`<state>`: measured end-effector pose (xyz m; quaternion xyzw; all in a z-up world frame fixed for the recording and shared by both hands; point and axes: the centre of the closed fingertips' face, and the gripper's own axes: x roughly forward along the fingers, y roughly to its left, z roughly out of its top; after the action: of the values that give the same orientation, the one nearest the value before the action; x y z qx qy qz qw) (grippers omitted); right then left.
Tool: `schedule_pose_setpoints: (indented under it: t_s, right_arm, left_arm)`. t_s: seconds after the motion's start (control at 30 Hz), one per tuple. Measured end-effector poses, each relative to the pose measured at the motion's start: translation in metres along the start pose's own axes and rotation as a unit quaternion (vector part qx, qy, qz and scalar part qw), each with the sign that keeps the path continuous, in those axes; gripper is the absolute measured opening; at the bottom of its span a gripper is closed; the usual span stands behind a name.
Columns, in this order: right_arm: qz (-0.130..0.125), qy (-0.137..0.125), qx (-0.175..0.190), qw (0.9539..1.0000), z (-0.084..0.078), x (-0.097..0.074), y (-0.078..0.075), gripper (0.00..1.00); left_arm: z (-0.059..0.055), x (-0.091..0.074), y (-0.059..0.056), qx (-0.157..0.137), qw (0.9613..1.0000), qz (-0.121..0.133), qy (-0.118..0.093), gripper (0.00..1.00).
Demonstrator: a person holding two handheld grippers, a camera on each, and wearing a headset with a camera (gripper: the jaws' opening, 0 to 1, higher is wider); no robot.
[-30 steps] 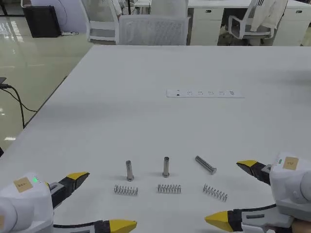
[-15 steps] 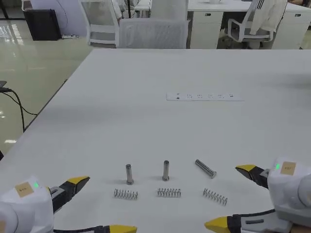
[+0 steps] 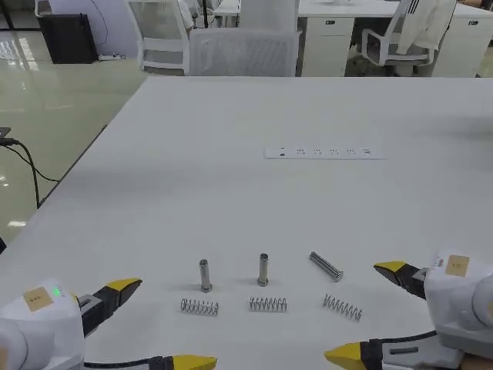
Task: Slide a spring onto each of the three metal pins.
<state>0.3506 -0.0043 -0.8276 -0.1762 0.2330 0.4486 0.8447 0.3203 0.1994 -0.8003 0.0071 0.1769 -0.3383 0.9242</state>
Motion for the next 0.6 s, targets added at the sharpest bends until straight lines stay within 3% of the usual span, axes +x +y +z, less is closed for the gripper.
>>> schedule_pose_setpoints:
  t_s: [0.6]
  right_arm:
    - [-0.006, -0.003, 0.007, 1.0000, 0.0006, -0.0017, -0.0029, 0.90]
  left_arm:
    - [0.0002, 0.0000, -0.0003, 0.000, 1.0000, 0.000, -0.002, 0.95]
